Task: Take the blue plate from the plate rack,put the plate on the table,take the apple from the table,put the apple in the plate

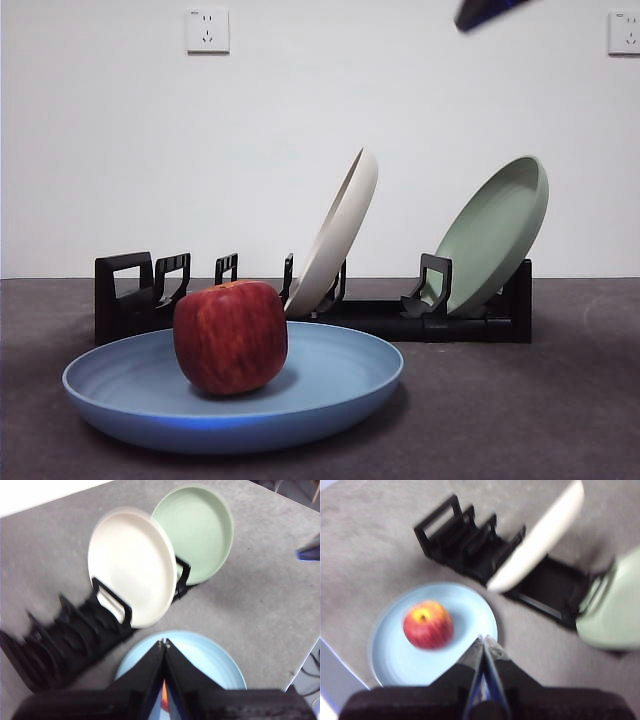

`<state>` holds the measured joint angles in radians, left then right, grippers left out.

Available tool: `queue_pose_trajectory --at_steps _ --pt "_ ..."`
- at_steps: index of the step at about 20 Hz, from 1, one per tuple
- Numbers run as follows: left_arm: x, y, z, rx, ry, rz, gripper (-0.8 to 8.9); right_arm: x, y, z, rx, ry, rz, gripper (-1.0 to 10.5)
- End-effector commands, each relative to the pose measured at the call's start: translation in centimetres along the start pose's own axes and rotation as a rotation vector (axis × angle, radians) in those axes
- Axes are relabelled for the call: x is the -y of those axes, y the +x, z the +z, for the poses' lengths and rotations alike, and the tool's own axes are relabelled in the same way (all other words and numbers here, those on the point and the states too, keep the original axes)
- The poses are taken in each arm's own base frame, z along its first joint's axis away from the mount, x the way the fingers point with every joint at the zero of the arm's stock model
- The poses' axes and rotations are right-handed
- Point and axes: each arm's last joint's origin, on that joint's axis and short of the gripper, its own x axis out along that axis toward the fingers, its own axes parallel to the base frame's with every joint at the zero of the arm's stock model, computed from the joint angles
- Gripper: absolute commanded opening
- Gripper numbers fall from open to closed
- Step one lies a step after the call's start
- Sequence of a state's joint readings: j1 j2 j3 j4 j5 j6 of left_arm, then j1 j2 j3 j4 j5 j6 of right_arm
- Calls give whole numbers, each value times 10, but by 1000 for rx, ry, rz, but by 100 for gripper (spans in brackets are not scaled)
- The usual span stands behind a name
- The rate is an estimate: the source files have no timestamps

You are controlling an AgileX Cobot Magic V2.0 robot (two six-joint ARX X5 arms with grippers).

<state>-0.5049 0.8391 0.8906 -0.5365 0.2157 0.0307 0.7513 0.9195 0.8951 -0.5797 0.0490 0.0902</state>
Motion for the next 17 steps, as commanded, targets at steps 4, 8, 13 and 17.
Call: queue_pose_trajectory --at_steps 4,8,13,17 --pt "-3 19 -54 105 -100 -1 -8 7 11 -50 53 79 -84 -16" --pt "-3 22 -54 111 -166 -3 -1 7 11 -52 51 81 -83 -15" --pt "-4 22 -54 106 -166 -2 0 7 11 -52 47 81 -83 1" --pt "-4 22 -54 106 -166 0 -1 7 11 -52 47 80 -83 1"
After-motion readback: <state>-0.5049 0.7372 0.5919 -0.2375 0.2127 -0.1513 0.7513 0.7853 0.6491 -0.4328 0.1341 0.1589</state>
